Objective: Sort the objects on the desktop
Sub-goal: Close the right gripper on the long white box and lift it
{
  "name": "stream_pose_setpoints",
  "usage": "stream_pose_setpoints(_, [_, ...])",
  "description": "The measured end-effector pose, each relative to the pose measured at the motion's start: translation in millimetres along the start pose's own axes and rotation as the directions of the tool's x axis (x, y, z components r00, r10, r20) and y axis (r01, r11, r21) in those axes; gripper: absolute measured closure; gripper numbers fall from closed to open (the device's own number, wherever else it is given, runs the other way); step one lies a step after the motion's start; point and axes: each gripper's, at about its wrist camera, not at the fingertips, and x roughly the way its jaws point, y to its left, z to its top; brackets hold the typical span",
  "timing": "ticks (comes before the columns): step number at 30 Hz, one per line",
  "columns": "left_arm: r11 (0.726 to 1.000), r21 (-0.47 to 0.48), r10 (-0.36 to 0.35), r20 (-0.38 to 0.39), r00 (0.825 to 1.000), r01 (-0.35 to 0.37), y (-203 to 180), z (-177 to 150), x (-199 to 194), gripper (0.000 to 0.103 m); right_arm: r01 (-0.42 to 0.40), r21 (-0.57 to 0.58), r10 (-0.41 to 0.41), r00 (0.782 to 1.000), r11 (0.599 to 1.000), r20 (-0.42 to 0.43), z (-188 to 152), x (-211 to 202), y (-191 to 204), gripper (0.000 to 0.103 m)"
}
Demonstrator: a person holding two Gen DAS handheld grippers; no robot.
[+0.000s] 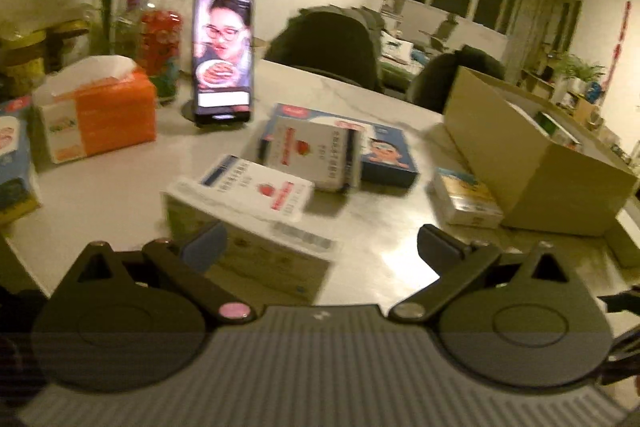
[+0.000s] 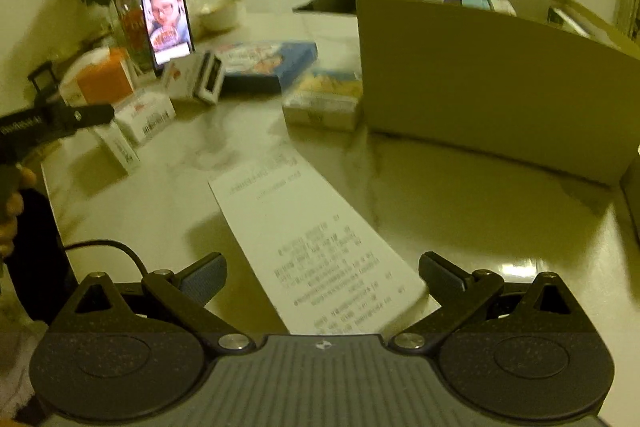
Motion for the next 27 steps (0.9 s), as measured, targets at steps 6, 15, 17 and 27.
stream_pose_setpoints(6, [0.994, -0.004, -0.113, -0.073, 0.991, 0.113, -16.8, -6.3, 8.0, 0.000, 0.008, 0.040, -0.008, 1.000, 0.999, 0.010, -3.8, -1.2, -7.9, 0.013])
stream_pose_setpoints(15, [0.945, -0.133, -0.320, -0.188, 0.928, 0.299, -34.2, -17.3, 26.9, 0.000, -0.159, 0.295, 0.148, 0.987, 0.942, 0.061, -0.1, -1.7, -37.1, 0.029])
stream_pose_setpoints(17, [0.931, -0.167, -0.354, -0.206, 0.912, 0.324, -38.2, -20.3, 31.5, 0.000, -0.216, 0.356, 0.203, 0.976, 0.909, 0.074, -0.1, 0.0, -43.5, 0.030])
stream_pose_setpoints(27, [0.821, -0.303, -0.551, -0.196, 0.811, 0.485, -62.9, -25.0, 55.6, 0.004, -0.405, 0.518, 0.411, 0.905, 0.753, 0.109, -3.0, 8.7, -61.7, 0.032])
